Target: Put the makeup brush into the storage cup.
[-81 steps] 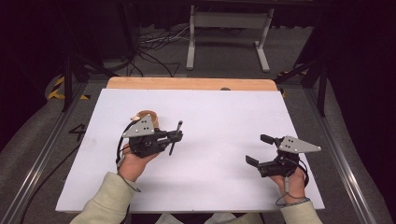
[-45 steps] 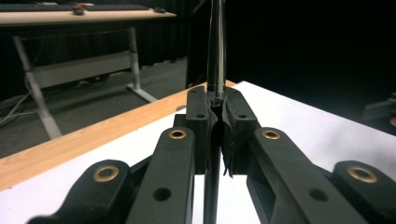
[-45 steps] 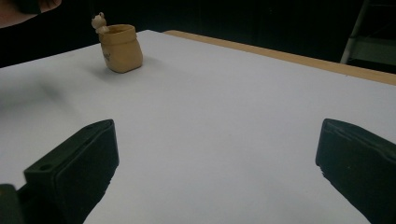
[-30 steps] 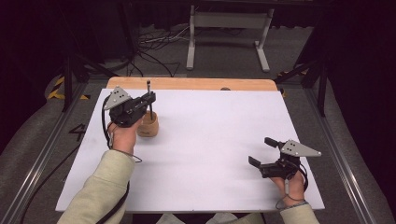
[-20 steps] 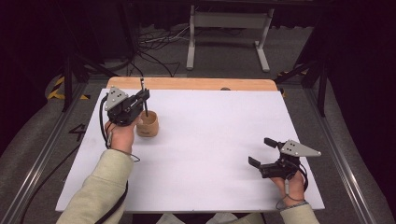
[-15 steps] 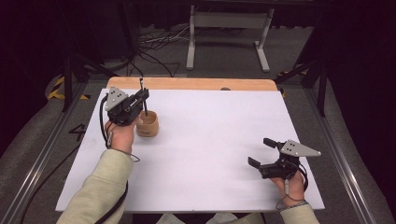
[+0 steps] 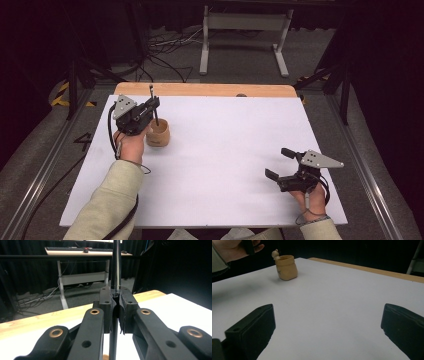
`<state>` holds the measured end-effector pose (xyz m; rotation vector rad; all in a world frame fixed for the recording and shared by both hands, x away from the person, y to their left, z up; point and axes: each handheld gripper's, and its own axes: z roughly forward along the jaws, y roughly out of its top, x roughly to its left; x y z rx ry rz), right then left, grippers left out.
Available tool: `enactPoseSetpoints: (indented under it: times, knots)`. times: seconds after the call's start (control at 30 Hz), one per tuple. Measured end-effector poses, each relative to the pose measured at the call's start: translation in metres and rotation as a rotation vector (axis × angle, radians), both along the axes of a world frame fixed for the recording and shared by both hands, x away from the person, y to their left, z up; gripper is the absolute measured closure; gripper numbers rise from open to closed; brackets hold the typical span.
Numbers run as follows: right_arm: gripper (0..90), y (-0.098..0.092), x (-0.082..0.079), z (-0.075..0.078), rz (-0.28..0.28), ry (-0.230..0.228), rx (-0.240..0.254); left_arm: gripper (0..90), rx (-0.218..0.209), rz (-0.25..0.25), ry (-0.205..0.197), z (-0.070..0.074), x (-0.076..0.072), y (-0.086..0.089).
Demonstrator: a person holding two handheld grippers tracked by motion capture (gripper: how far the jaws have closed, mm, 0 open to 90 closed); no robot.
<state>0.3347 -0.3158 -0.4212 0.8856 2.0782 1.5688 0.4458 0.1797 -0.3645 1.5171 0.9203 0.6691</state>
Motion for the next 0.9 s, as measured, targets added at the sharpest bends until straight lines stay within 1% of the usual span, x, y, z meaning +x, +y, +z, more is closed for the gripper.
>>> enactPoseSetpoints:
  times: [0.03,0.1,0.13,0.2,0.27,0.4,0.53,0.73,0.9]
  knots:
    - [0.0,0.000,0.000,0.000,0.000,0.000,-0.002,82.5,0.003,-0.006,-0.001,-0.002,0.001,0.000]
    - [0.0,0.000,0.000,0.000,0.005,0.000,0.001,82.2,0.005,0.000,0.002,-0.004,0.002,0.001]
    - [0.0,0.000,0.000,0.000,0.007,0.000,0.003,82.3,-0.010,-0.014,0.008,-0.006,0.003,0.002]
    - [0.0,0.001,-0.001,0.001,0.012,-0.002,0.002,82.3,0.001,-0.008,0.021,-0.009,0.005,0.003]
    - [0.0,0.001,-0.001,0.001,0.015,-0.003,0.002,82.4,-0.007,-0.008,0.026,-0.012,0.007,0.005]
    - [0.0,0.001,-0.001,0.001,0.016,-0.002,0.003,82.3,-0.010,-0.001,0.032,-0.017,0.009,0.007]
    - [0.0,0.000,0.000,0.000,0.011,0.000,0.004,82.3,-0.018,0.005,0.048,-0.022,0.010,0.007]
    - [0.0,0.000,0.000,-0.001,0.012,0.004,0.001,82.3,-0.006,-0.001,0.046,-0.026,0.011,0.005]
    - [0.0,0.000,0.000,-0.001,0.011,0.007,0.007,82.2,-0.001,0.001,0.056,-0.029,0.012,0.004]
